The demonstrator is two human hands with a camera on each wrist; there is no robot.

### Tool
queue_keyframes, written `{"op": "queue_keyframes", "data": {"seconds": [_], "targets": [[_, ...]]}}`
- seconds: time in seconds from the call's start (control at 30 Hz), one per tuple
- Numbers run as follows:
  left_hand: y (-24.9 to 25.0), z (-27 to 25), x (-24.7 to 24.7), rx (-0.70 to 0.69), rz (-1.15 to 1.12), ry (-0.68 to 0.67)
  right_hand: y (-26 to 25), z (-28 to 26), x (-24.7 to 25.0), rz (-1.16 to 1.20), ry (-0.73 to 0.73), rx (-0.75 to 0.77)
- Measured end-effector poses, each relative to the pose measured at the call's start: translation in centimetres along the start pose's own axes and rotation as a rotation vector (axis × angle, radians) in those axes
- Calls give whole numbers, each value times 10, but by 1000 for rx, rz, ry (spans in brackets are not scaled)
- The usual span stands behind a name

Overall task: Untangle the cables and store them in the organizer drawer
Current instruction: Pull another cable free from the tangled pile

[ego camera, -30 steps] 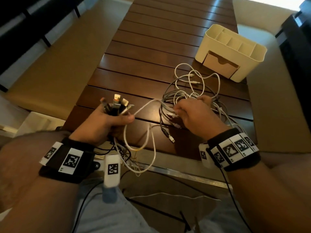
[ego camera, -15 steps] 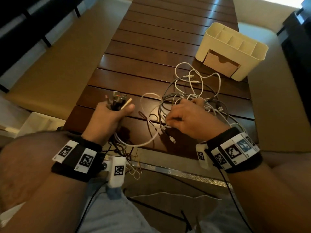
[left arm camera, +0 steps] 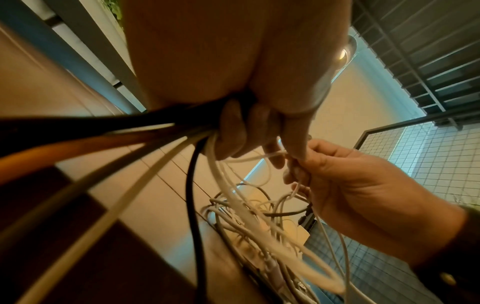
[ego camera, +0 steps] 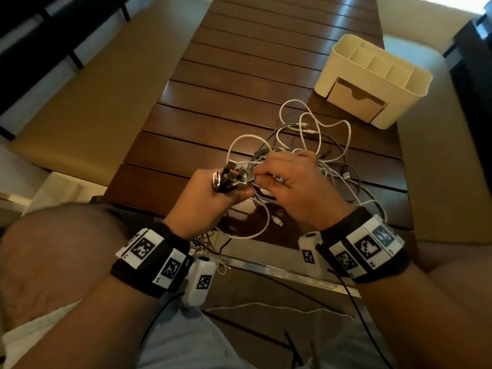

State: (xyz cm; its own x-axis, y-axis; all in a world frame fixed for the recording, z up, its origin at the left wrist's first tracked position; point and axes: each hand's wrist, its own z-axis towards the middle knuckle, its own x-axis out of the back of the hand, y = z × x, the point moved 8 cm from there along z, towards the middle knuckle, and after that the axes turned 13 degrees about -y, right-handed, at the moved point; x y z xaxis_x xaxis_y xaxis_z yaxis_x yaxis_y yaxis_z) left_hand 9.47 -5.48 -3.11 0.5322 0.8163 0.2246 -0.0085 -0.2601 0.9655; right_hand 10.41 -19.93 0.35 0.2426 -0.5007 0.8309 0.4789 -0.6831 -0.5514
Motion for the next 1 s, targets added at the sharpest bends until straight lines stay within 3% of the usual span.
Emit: {"op": "queue_keyframes", "data": {"seconds": [0.17, 0.3, 0.47, 0.57, 0.67, 0.77, 0.87, 1.0], "targets": [[8, -3, 11, -80, 42, 78, 7, 1, -7, -66, -91, -46], [0, -14, 50, -110, -171, 301, 33, -2, -11, -217, -205, -220], [-22, -22, 73, -79, -452, 475, 69, -4, 10, -304, -140, -435], [-23, -22, 73, -82, -484, 470, 74, -6, 13, -310, -105, -449], [-23, -18, 65, -20, -404, 398, 61, -7, 12, -238, -72, -338], [-23, -15, 52, 48, -332, 313, 40, -2, 8, -18, -72, -174], [-29, -16, 56, 99, -346, 329, 36, 0, 0, 176, -104, -185], [-31, -15, 60, 183, -19, 298, 36, -2, 0, 223, -111, -194]]}}
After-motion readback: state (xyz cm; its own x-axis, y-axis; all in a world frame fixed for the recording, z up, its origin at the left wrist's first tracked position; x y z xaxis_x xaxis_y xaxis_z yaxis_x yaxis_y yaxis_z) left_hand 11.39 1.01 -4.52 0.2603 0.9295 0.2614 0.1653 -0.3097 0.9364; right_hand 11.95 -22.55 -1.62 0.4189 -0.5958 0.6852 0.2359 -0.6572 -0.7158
